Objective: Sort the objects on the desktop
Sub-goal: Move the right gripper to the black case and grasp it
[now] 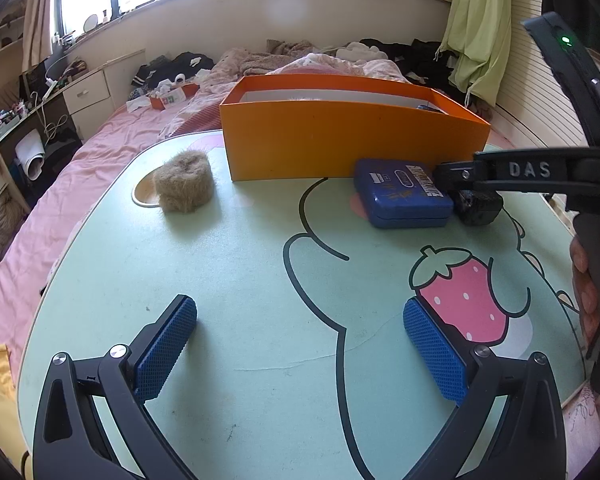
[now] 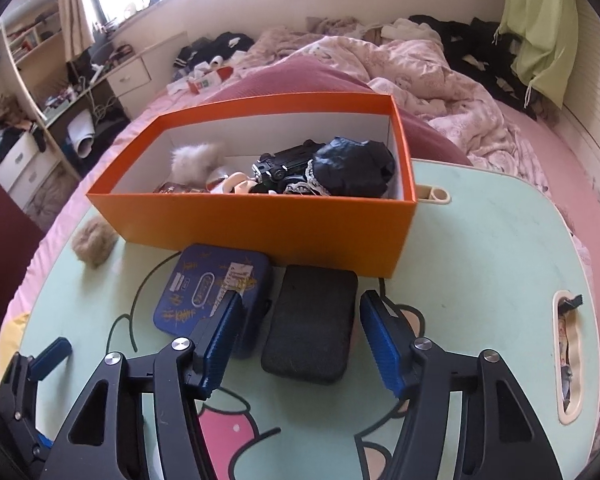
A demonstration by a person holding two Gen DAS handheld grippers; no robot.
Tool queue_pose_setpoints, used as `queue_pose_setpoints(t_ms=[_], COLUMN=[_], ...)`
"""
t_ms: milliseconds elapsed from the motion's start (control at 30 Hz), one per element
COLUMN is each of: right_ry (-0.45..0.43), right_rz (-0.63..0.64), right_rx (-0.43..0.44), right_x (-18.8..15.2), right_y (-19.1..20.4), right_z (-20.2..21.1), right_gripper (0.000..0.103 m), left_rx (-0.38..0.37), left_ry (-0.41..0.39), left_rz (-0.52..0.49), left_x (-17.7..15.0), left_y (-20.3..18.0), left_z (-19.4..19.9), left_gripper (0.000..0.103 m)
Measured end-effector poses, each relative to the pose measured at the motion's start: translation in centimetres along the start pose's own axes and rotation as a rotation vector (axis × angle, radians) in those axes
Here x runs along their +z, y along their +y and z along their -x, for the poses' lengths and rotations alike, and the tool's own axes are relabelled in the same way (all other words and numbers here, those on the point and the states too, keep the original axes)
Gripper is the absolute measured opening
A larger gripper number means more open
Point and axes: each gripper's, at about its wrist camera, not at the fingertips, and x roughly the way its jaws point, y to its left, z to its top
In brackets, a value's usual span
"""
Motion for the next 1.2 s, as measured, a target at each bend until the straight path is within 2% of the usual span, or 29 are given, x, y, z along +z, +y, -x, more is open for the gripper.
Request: queue_pose_setpoints(t_ms=[67,233,400,500,633,767,967,1200], right_ry=[0.010,0.045,0.099,0.116,0.059,0.020,0.013,0.028], right_rz=[0.015,0.058,0.035,0.054,0.052,0.022,-0.002,-0.037], right_rx=[-0.002,0.000,0.124,0.160,0.108,0.091,0.047,0.035], right_x=[0.5,1.1,0.3,-0.1,-0.4,-0.3,-0.2,1.0], right_y=[0.2,0.9,1.0,1.5,1.7,1.4,1.1,1.1], right_z=[-0.3,-0.7,-0.6,-0.3,0.5,1.2,1.1,-0.3], right_gripper=[0.065,0.065,0.064,0.064,0.064,0.064,0.064,0.064], left_rx=[0.000,0.000,0.000,0.000,0.000,0.000,0.000,0.000], left_ry=[0.000,0.000,0.000,0.000,-0.001,0.000,-0.001,-0.001], left_rz=[0.000,0.000,0.000,0.000,0.000,0.000,0.000,0.000], left_x=[0.0,0.0,-0.1,-0.1,-0.1,-0.1,-0.1,-0.1], left_y=[0.0,0.0,0.0,0.1,0.1,0.1,0.1,0.1], left_z=[0.0,0.0,0.0,0.0,0.0,0.0,0.0,0.0], left_gripper=[0.103,0.103,0.103,0.103,0.103,0.103,0.103,0.103])
